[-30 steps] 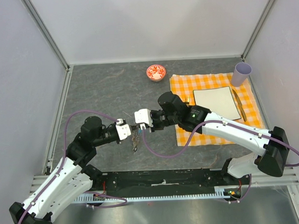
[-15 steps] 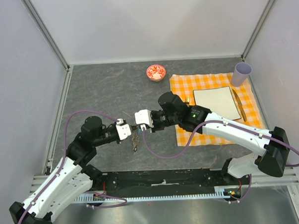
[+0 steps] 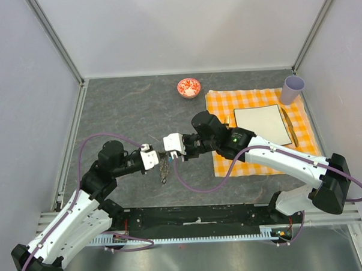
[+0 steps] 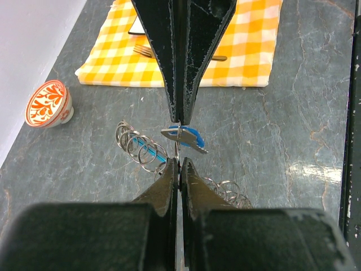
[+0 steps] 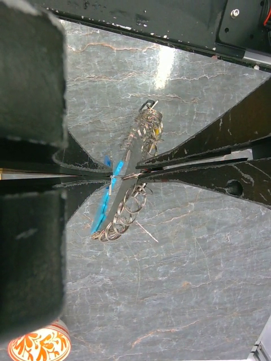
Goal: Put the keys on the keyring
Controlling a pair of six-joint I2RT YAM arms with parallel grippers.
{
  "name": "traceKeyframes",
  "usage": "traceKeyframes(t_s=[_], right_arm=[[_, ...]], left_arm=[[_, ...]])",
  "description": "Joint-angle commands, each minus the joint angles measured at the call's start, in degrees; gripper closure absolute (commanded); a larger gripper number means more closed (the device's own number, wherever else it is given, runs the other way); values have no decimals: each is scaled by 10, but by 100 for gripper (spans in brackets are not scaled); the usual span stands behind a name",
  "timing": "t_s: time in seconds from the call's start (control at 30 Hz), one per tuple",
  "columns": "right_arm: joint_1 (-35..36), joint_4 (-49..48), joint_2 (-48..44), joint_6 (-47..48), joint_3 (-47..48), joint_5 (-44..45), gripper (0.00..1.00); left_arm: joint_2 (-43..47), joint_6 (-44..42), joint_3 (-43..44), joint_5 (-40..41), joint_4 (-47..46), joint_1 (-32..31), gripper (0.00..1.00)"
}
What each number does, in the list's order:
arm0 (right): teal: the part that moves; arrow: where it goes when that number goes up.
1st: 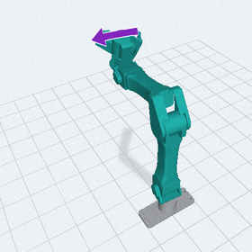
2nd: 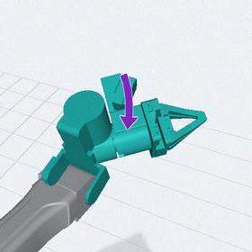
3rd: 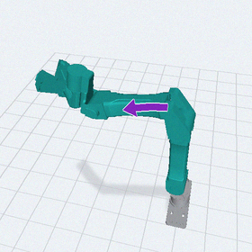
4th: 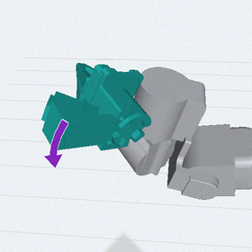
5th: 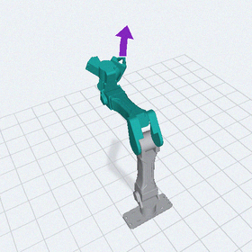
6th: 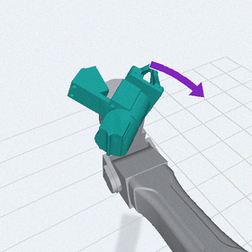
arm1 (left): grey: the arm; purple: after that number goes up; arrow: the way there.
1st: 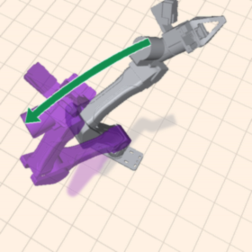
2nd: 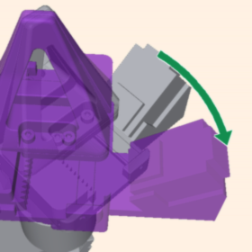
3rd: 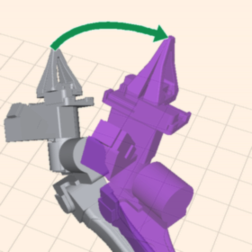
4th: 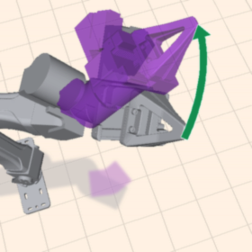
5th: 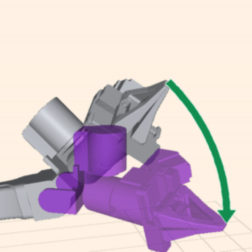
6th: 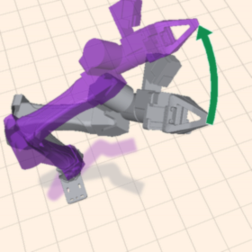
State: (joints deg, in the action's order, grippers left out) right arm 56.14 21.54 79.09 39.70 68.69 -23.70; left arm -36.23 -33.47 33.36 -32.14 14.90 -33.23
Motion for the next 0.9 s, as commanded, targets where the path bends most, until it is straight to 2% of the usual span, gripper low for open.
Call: traceKeyframes(t_s=[0.0,0.87], right_arm=[[0,-8,-6,10,15,-20,100],[-1,8,12,16,29,-56,100]], left_arm=[[3,0,18,-20,-22,0,98],[1,0,21,-46,-23,0,98]])
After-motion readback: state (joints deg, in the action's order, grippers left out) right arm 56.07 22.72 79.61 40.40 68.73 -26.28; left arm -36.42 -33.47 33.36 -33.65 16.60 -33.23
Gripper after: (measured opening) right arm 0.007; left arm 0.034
